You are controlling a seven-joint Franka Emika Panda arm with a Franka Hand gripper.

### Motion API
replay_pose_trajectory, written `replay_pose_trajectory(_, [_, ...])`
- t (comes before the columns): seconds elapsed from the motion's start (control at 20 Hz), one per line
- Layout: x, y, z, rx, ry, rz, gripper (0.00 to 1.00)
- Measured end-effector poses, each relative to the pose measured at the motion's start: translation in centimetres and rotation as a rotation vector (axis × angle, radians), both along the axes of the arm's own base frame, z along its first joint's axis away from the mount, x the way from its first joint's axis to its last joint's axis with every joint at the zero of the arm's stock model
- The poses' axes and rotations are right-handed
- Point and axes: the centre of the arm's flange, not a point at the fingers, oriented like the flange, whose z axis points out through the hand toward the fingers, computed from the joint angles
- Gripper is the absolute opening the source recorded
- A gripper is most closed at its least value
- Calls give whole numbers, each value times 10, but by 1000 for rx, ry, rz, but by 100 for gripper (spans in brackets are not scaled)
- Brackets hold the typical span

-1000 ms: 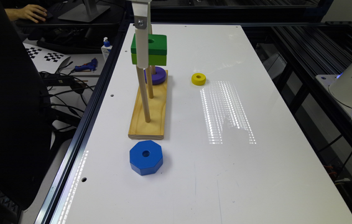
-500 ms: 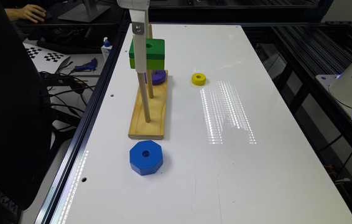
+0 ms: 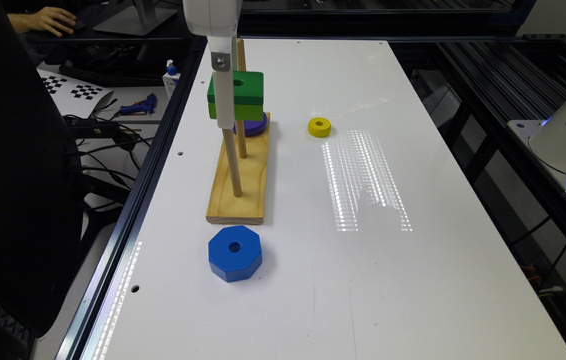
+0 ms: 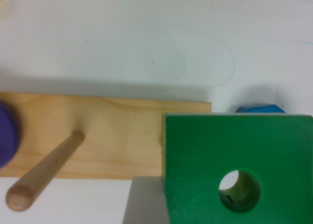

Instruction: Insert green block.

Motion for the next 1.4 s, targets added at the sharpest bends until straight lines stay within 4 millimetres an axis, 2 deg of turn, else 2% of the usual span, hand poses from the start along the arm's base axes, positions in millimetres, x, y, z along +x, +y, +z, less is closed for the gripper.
replay_pose_trajectory(0.75, [0, 1, 0, -3, -1, 0, 0])
replay_pose_trajectory(1.1, [2, -11, 0, -13, -2, -12, 0])
replay_pose_trajectory(1.4, [2, -13, 0, -14, -2, -13, 0])
